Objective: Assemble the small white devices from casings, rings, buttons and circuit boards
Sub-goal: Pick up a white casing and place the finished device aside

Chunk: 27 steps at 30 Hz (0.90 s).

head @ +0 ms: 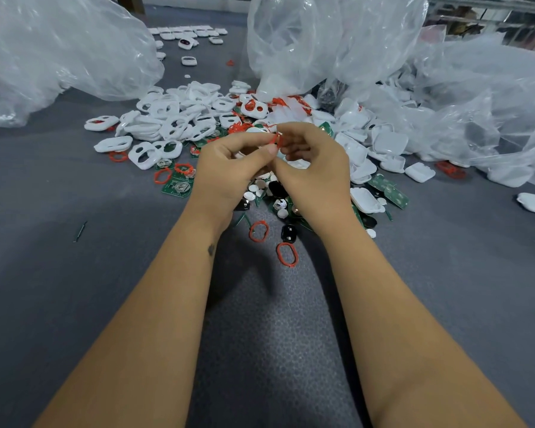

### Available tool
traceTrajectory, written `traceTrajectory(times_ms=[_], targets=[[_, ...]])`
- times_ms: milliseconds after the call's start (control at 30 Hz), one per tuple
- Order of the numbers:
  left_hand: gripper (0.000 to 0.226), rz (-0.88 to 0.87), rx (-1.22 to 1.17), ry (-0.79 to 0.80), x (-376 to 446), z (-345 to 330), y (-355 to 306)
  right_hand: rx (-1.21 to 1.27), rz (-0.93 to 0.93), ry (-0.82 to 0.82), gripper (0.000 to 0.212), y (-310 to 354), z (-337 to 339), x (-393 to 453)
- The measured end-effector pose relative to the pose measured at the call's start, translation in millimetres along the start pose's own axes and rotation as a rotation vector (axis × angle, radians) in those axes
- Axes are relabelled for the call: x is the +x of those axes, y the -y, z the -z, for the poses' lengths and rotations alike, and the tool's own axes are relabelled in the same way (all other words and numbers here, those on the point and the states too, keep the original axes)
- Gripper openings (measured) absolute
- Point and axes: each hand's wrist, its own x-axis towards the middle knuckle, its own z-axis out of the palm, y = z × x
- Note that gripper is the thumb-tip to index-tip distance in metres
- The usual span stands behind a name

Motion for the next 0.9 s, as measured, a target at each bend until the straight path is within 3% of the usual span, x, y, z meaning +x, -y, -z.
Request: traceTrajectory(times_ms=[167,433,533,700,900], targets=[[0.01,0.03,0.016,-0.007,0.1,-0.7,-1.1,-0.024,-0.023,0.015,0.029,3.2,2.9,-2.0],[0.036,0.104,-0.074,-0.107,3.3,-1.1,2.5,0.101,-0.093,0.01,0.026,5.1,4.2,-1.6],[0.022,0.101,-0.149,-0.05,1.9,-2.7,2.2,0.099,-0.074,0.028,0.022,5.9,-1.0,-2.4],[0.019,0.191,-0.268,-0.087,1.2,-4.2,-1.9,-0.028,0.005,0.033,0.029,0.8,-3.8,-3.1],[0.02,0.173,-0.17,-0.132,1.4,-5.9,0.9,-0.185,0.102,-0.007,0.034,-4.7,-6.1,-2.2]])
